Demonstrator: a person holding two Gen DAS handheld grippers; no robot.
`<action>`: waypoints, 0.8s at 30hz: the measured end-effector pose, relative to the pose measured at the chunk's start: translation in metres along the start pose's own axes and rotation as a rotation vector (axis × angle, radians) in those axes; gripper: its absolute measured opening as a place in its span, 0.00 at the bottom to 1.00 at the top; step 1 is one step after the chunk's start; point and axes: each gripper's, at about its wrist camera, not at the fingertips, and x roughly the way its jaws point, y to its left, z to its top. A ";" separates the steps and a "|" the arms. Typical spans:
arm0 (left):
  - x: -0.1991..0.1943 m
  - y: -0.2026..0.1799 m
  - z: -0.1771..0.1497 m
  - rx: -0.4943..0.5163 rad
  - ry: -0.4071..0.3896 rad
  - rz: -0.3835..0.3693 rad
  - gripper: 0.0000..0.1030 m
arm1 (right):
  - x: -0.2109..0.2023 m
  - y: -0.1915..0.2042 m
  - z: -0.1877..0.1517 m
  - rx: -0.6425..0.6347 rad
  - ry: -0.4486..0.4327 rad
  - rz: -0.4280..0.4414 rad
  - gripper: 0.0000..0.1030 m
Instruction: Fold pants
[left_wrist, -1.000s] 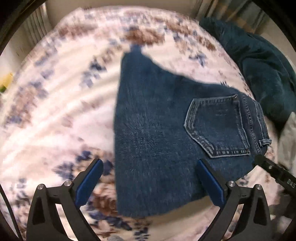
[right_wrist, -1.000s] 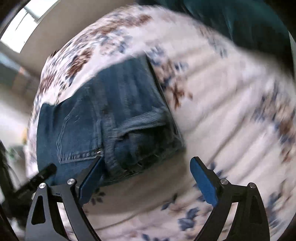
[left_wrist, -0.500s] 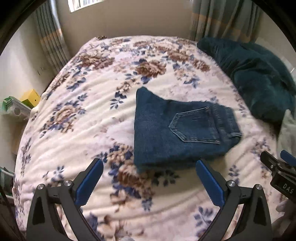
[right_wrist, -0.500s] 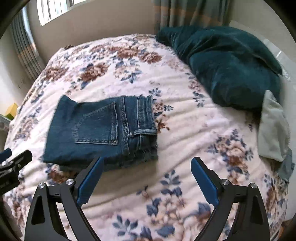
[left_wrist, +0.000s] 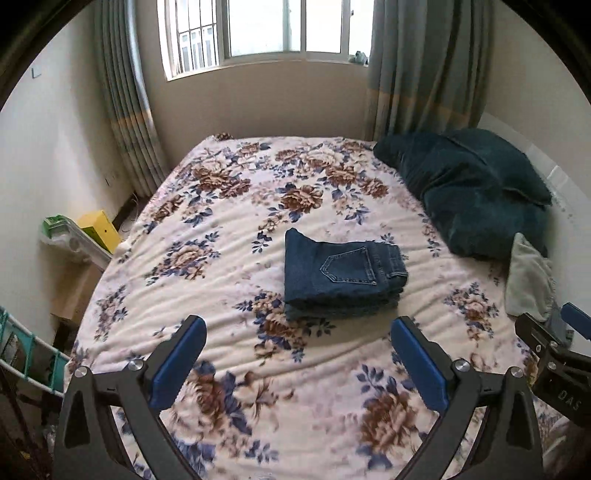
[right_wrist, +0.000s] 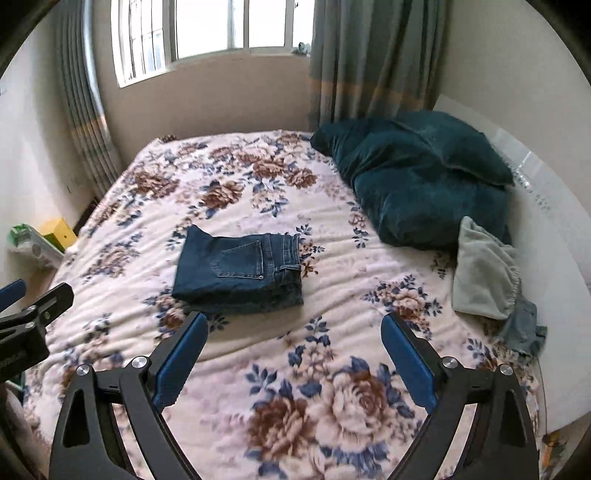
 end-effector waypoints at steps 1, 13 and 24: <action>-0.015 0.000 -0.002 -0.003 0.002 0.003 0.99 | -0.019 -0.003 -0.002 0.009 -0.005 0.009 0.94; -0.182 -0.011 -0.033 -0.035 -0.063 0.043 0.99 | -0.225 -0.037 -0.024 -0.011 -0.089 0.038 0.94; -0.287 -0.050 -0.066 -0.012 -0.124 0.033 0.99 | -0.357 -0.081 -0.057 -0.060 -0.140 0.080 0.94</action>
